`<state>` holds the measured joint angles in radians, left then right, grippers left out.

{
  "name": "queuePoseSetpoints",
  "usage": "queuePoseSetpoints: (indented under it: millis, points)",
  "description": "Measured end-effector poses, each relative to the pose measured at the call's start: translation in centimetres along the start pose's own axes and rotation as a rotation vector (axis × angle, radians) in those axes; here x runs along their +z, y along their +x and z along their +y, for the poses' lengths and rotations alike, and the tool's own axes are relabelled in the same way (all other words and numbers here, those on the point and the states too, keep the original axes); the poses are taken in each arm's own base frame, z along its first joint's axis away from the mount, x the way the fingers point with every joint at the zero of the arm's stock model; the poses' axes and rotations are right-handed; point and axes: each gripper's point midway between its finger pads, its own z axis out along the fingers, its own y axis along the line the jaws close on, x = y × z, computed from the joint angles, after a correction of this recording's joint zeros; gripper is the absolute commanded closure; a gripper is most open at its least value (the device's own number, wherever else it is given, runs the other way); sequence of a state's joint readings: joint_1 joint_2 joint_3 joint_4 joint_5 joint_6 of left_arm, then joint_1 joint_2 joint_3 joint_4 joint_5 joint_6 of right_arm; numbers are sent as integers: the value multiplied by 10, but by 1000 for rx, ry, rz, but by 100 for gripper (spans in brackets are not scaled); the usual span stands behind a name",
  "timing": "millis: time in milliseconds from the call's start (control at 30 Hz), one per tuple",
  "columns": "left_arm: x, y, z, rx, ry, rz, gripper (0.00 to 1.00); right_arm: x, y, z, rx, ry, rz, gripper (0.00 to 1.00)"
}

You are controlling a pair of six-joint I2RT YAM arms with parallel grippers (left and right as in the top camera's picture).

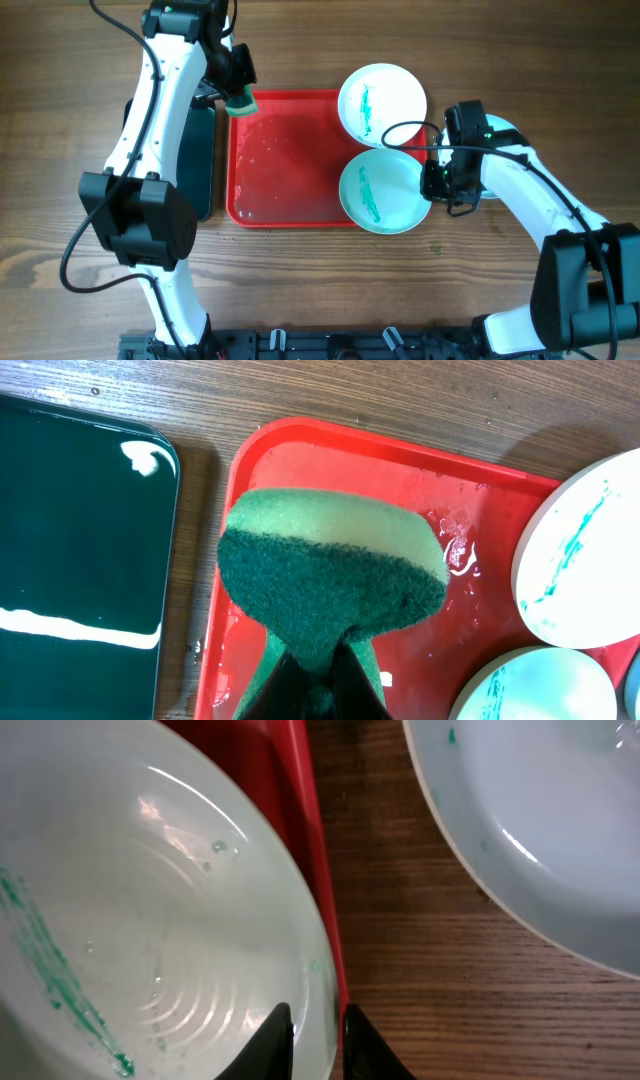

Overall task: Clean dirty plates on tray and stack at the side
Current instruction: 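Move the right gripper to grasp the rim of the next stained plate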

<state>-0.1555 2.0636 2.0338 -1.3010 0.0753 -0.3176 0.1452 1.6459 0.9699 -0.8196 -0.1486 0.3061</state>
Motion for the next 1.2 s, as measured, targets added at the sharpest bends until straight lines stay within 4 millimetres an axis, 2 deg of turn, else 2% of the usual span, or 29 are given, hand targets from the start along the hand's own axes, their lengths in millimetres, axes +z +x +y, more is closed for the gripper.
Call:
queuePoseSetpoints:
  millis: [100, 167, 300, 400, 500, 533, 567, 633, 700, 800, 900, 967, 1133, 1200]
  points:
    - [0, 0, 0, 0, 0, 0, 96, 8, 4, -2, 5, 3, 7, 84]
    - [0, 0, 0, 0, 0, 0, 96, 8, 1, -2, 4, 0, -3, 95]
    - [0, 0, 0, 0, 0, 0, 96, 8, 1, 1, 6, -14, -3, 96]
    - [0, 0, 0, 0, 0, 0, 96, 7, 6, 17, 1, -101, 25, 96]
    - [0, 0, 0, 0, 0, 0, 96, 8, 7, 47, -7, -187, 21, 96]
    - [0, 0, 0, 0, 0, 0, 96, 8, 3, 62, -13, -218, -5, 96]
    - [0, 0, 0, 0, 0, 0, 96, 7, -6, 87, -11, -275, -57, 96]
    - [0, 0, 0, 0, 0, 0, 96, 5, -13, 112, -9, -325, -105, 96]
    - [0, -1, 0, 0, 1, -4, 96, 0, -27, 148, 9, -399, -201, 96]
    - [0, -1, 0, 0, -1, -6, 96, 5, -21, 187, 19, -426, -252, 96]
    - [0, -2, 0, 1, 0, -8, 96, 25, -4, 196, 26, -373, -231, 95]
    - [0, -2, 0, 1, 0, -8, 96, 34, -3, 192, 38, -338, -234, 82]
    - [0, -4, -1, 1, 3, -15, 96, 21, -17, 196, -94, -297, -259, 77]
    - [0, -6, -2, 2, 7, -25, 96, 12, -33, 199, -194, -259, -237, 77]
